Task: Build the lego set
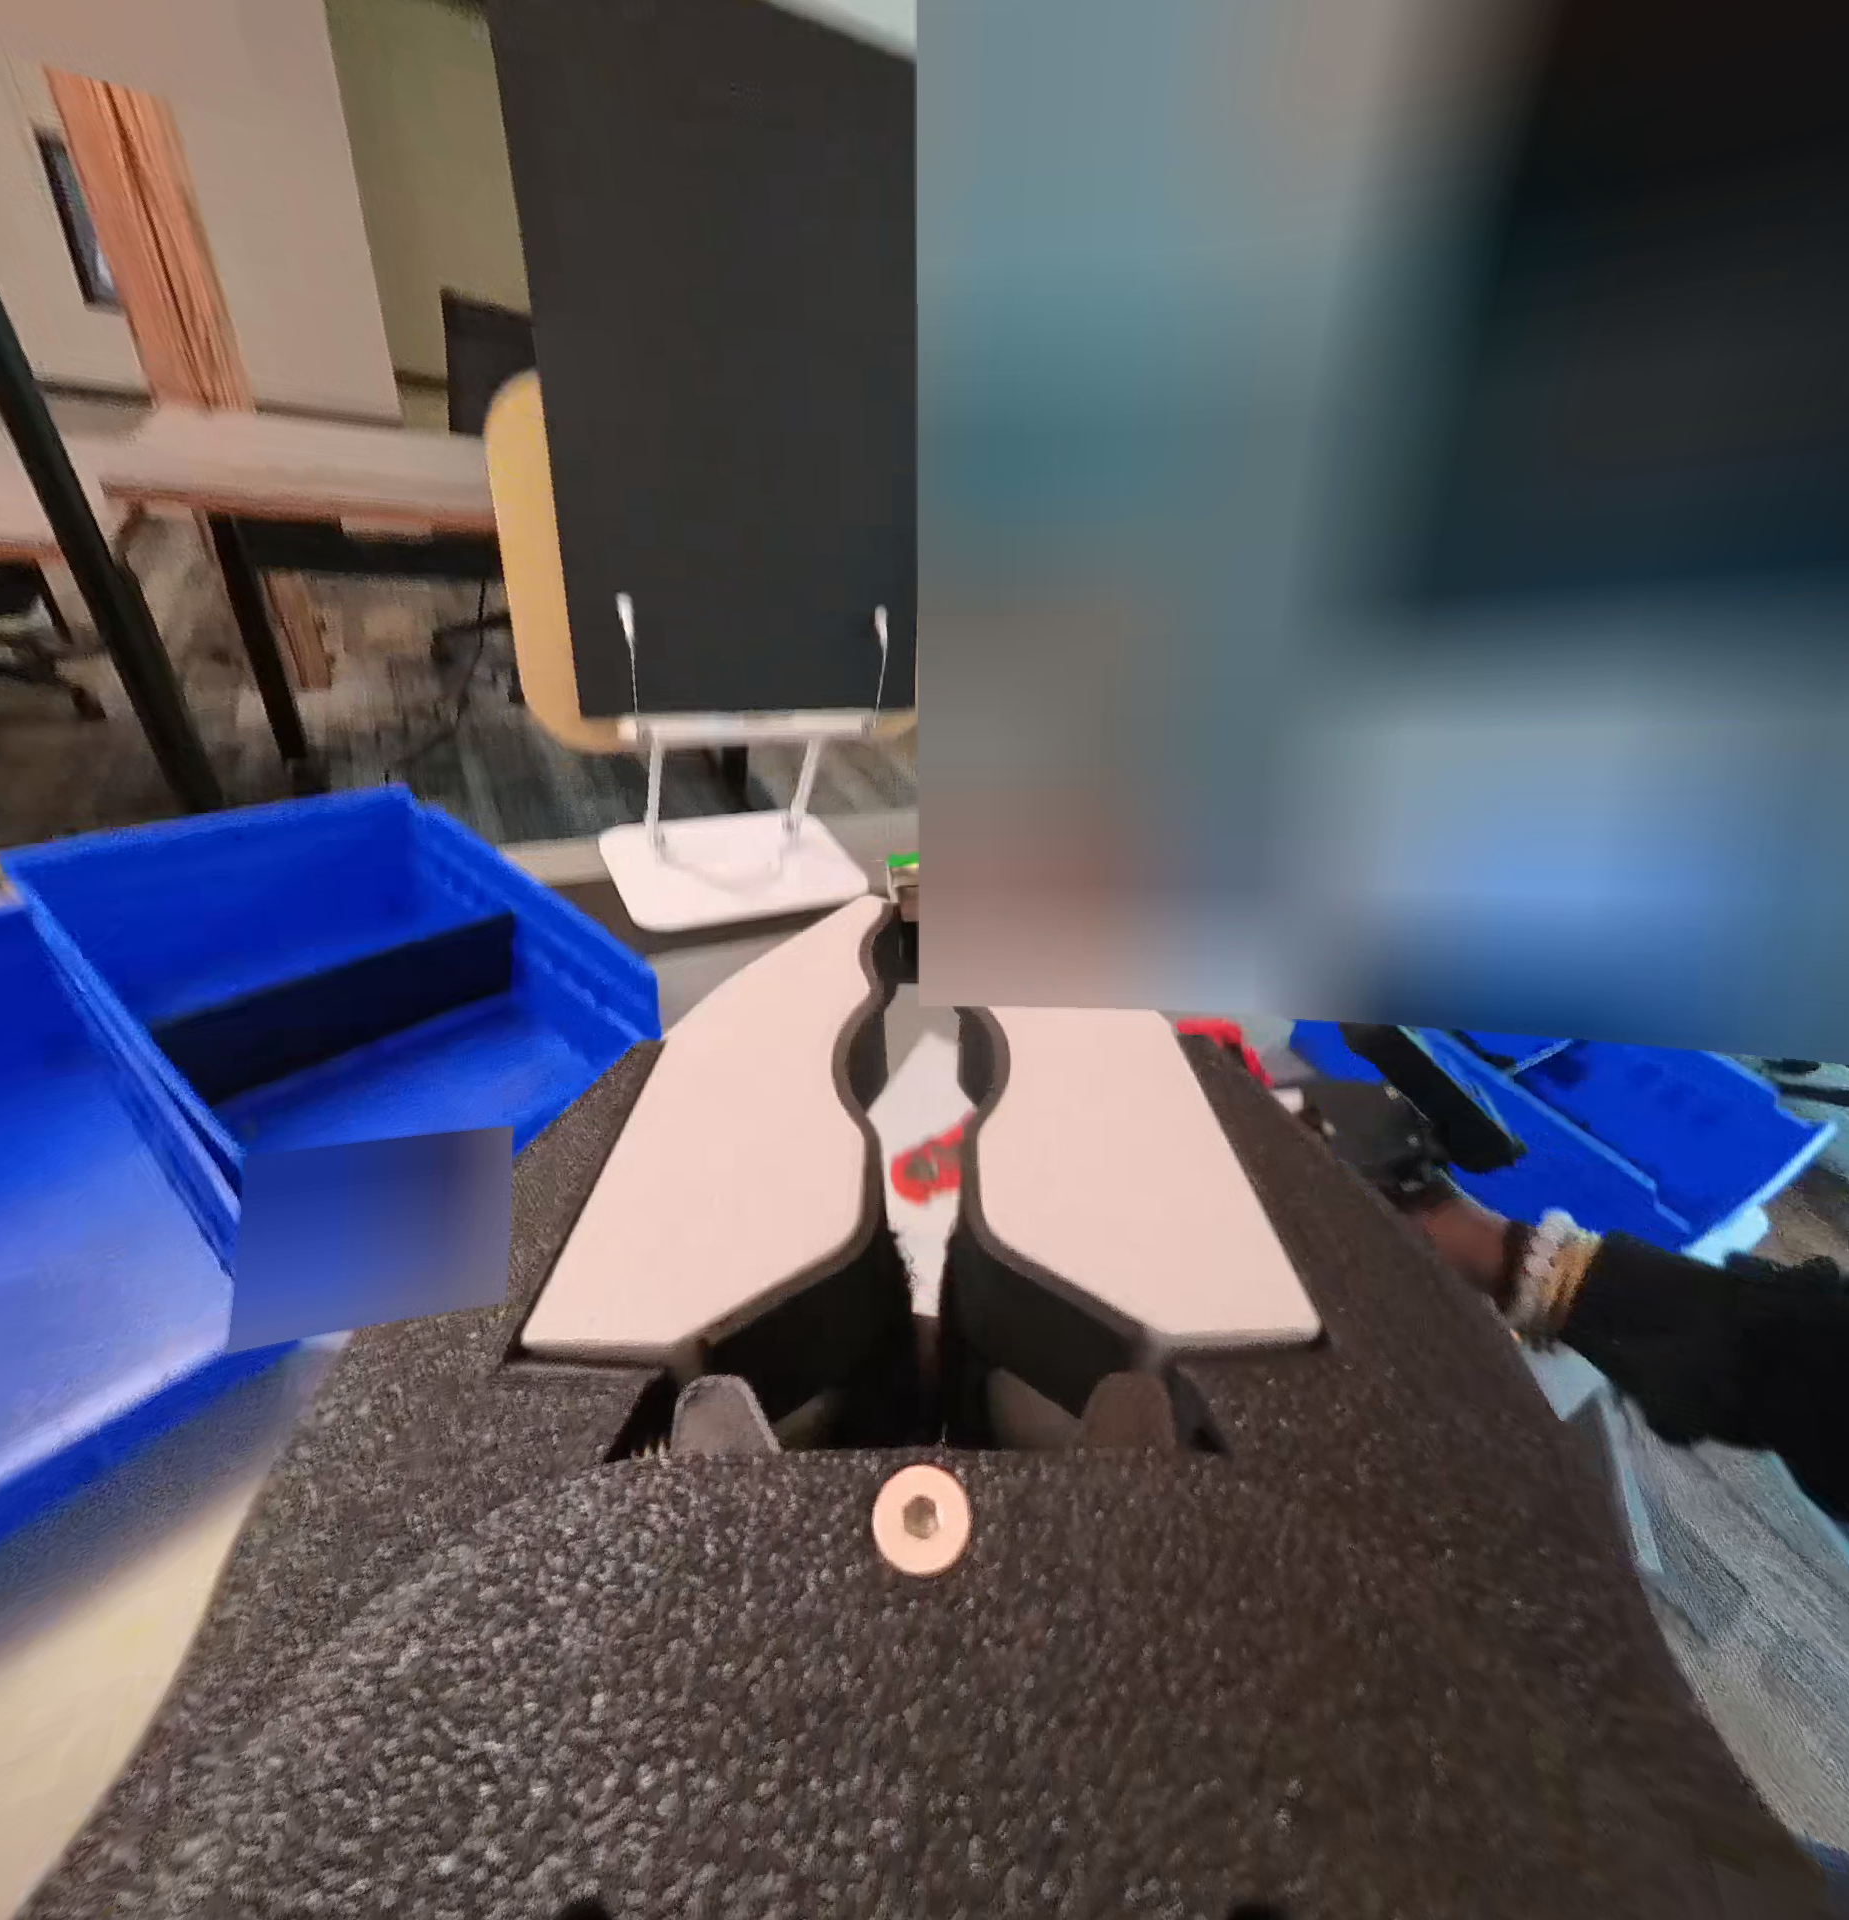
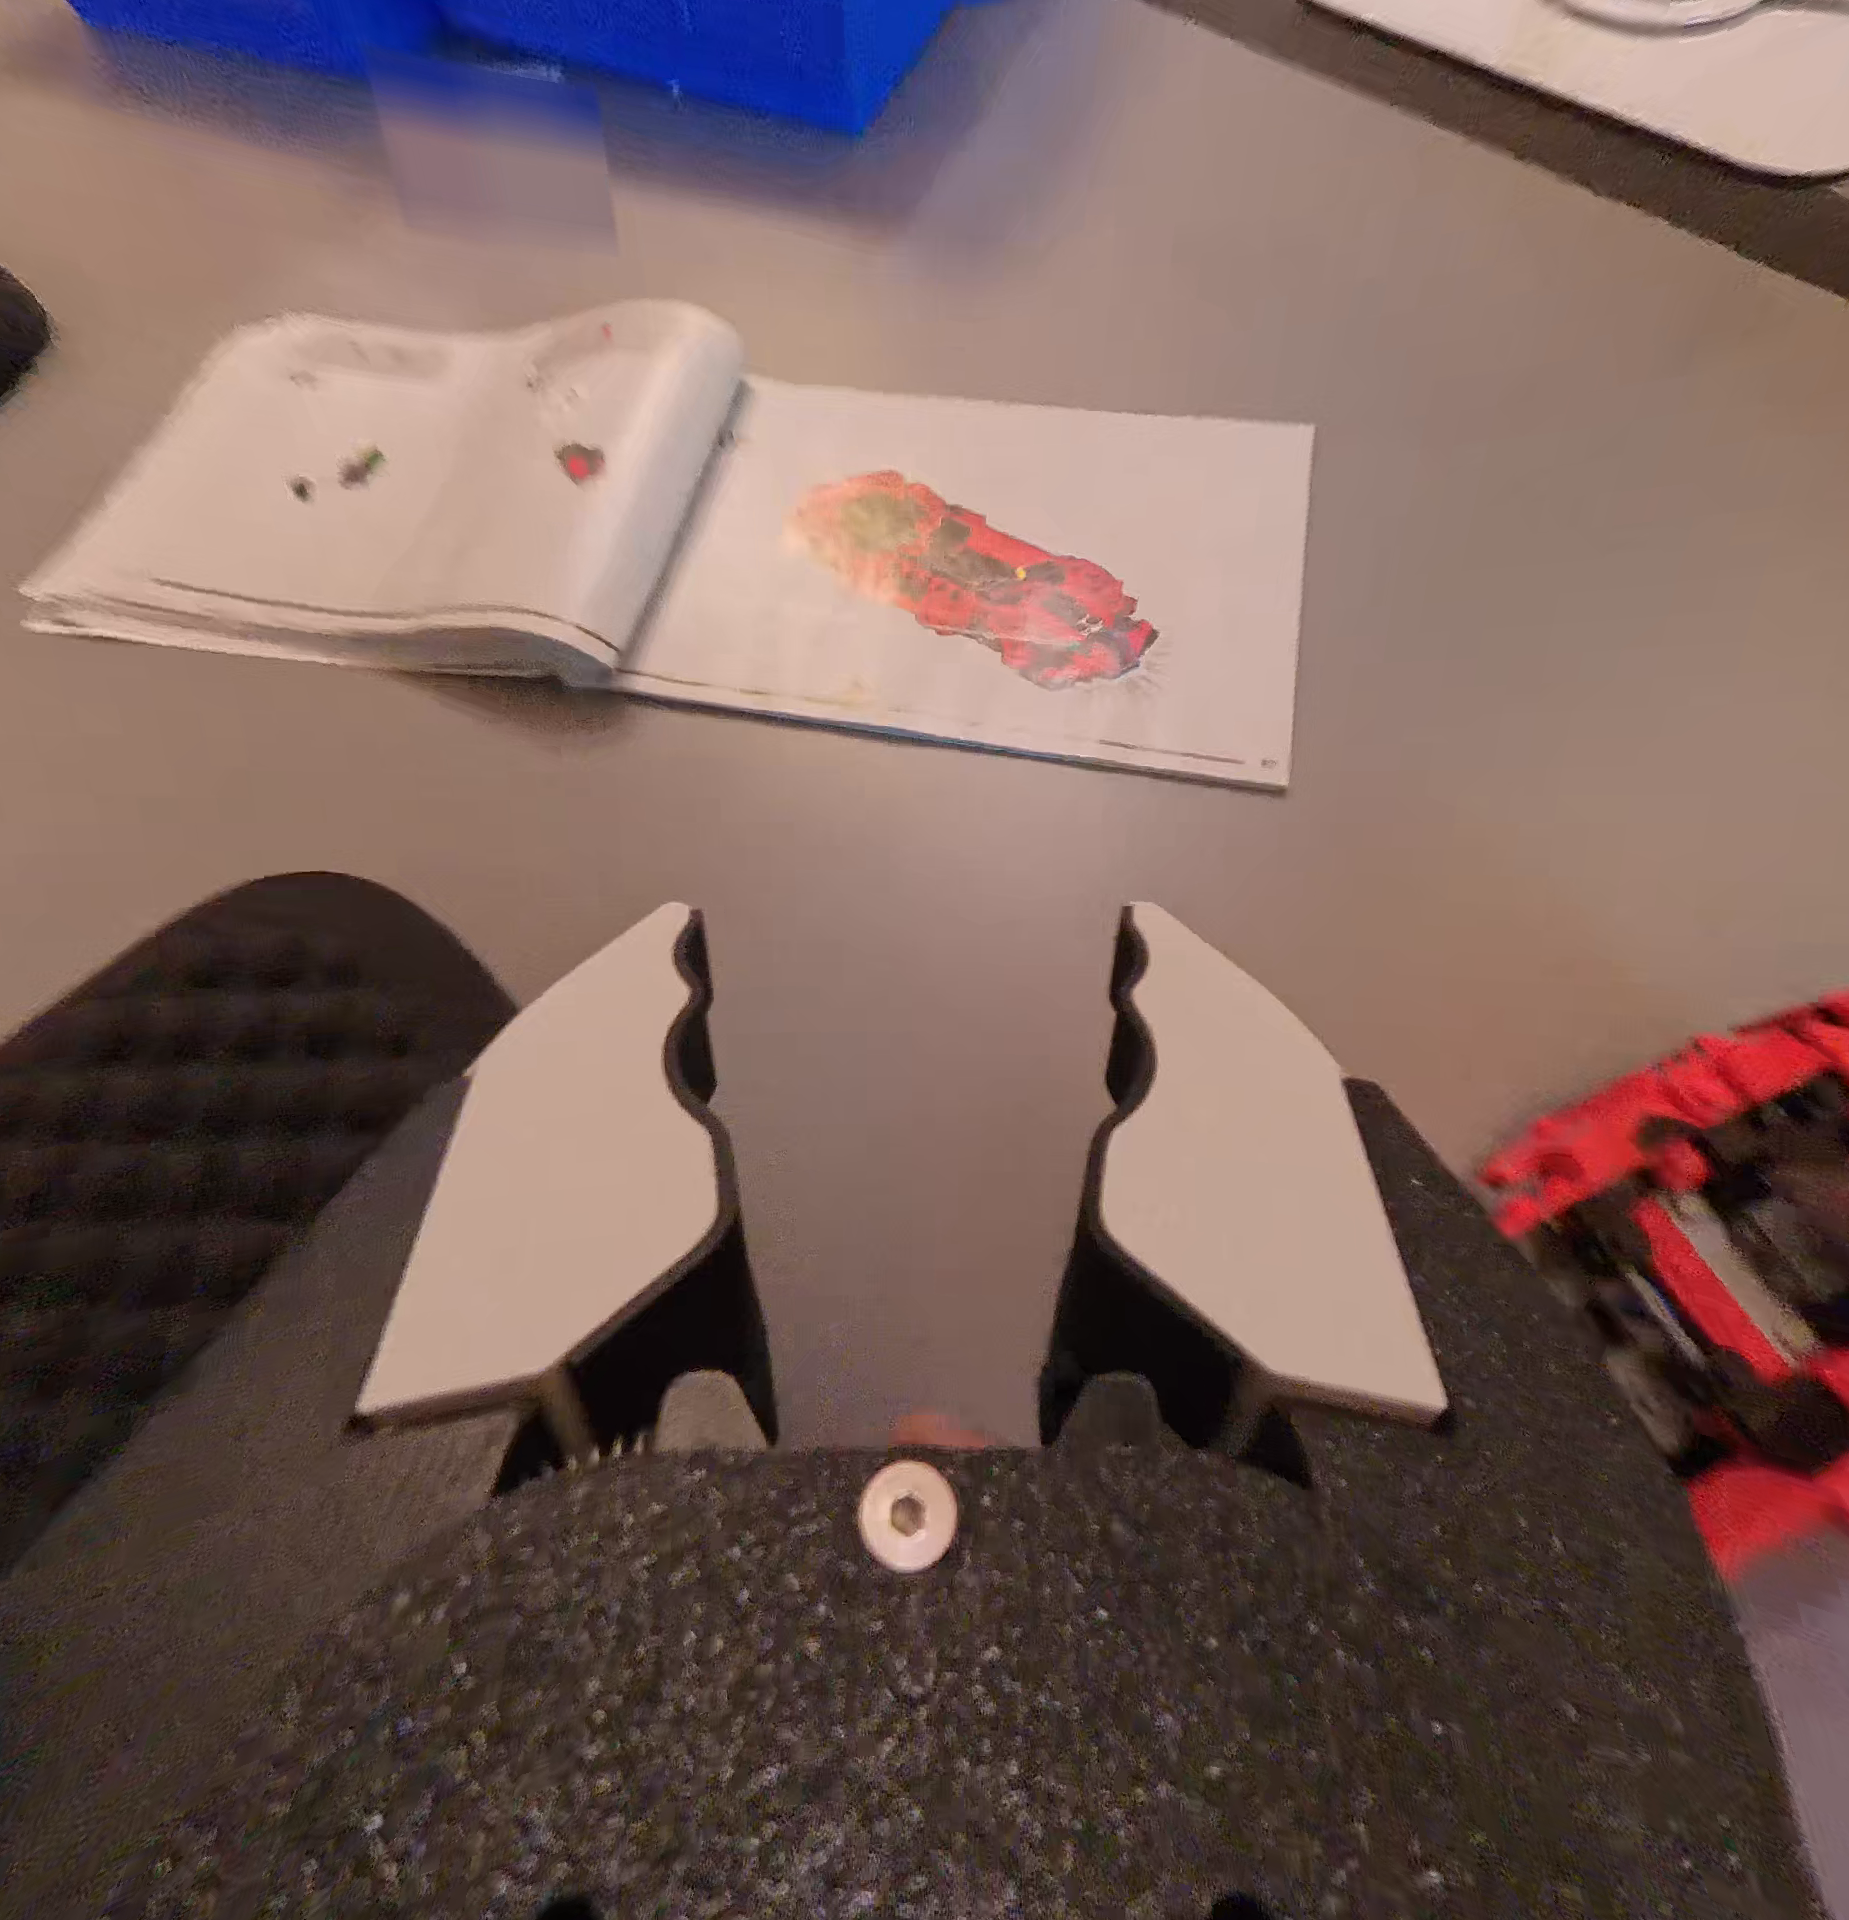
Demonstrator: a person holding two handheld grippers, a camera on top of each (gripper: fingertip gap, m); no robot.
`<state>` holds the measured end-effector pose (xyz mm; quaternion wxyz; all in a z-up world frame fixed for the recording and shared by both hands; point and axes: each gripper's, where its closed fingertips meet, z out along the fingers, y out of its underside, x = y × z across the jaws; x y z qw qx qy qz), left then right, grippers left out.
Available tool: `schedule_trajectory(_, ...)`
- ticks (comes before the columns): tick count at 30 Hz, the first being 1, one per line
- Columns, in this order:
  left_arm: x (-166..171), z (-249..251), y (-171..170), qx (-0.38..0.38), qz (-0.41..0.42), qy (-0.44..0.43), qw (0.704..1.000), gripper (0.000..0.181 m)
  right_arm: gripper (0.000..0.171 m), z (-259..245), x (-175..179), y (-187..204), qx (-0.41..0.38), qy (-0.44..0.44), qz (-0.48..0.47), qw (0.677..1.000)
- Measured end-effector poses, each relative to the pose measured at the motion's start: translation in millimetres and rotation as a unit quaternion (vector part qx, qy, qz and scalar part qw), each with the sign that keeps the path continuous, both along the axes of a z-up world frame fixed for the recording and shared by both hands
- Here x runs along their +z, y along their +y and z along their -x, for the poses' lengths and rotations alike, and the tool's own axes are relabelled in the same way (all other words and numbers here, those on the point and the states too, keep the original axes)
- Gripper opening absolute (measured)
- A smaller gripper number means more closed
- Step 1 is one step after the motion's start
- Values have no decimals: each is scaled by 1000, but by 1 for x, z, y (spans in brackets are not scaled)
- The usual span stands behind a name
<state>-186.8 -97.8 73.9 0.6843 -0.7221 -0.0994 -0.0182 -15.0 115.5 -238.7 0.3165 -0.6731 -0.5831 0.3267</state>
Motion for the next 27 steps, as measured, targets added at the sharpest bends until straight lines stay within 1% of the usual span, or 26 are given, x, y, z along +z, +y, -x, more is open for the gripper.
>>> schedule_trajectory(2, -44, -9, -2, 6, 44, -12, 999, 8, 81, 11, -18, -3, 2, -17, 22, 1000)
schedule_trajectory(4, -96, -15, -3, 41, 124, -6, 991, 8, 82, 14, -29, -1, -22, -30, 36, 999)
schedule_trajectory(5, -121, -19, -2, 55, 158, 2, 986, 8, 86, 16, -30, 2, -37, -25, 27, 999)
schedule_trajectory(6, -144, -26, 3, 53, 182, 11, 982, 8, 84, 16, -29, 7, -54, -16, 6, 998)
schedule_trajectory(8, -183, -43, 17, 29, 207, 20, 978, 8, 82, 17, -26, 12, -77, -9, -35, 996)
schedule_trajectory(10, -207, -59, 34, -12, 198, 15, 980, 8, 86, 16, -30, 14, -95, -20, -56, 994)
schedule_trajectory(11, -217, -66, 39, -33, 197, 20, 980, 8, 92, 15, -35, 16, -104, -31, -60, 992)
schedule_trajectory(12, -225, -71, 43, -50, 195, 35, 979, 8, 94, 13, -41, 19, -116, -51, -58, 990)
schedule_trajectory(15, -243, -86, 37, -98, 173, 80, 977, 8, 107, 10, -47, 23, -154, -65, -14, 986)
schedule_trajectory(17, -249, -95, 16, -122, 153, 96, 976, 8, 114, 10, -48, 22, -159, -70, -20, 985)
schedule_trajectory(20, -253, -102, -35, -125, 143, 131, 973, 8, 140, 6, -51, 27, -201, -84, -19, 976)
schedule_trajectory(21, -252, -103, -55, -117, 141, 129, 975, 8, 144, 5, -54, 26, -211, -89, -4, 973)
schedule_trajectory(24, -244, -122, -120, -131, 133, 83, 979, 8, 148, 0, -55, 30, -239, -93, -3, 966)
schedule_trajectory(27, -244, -118, -179, -93, 137, 111, 980, 8, 148, -5, -55, 35, -265, -94, 1, 960)
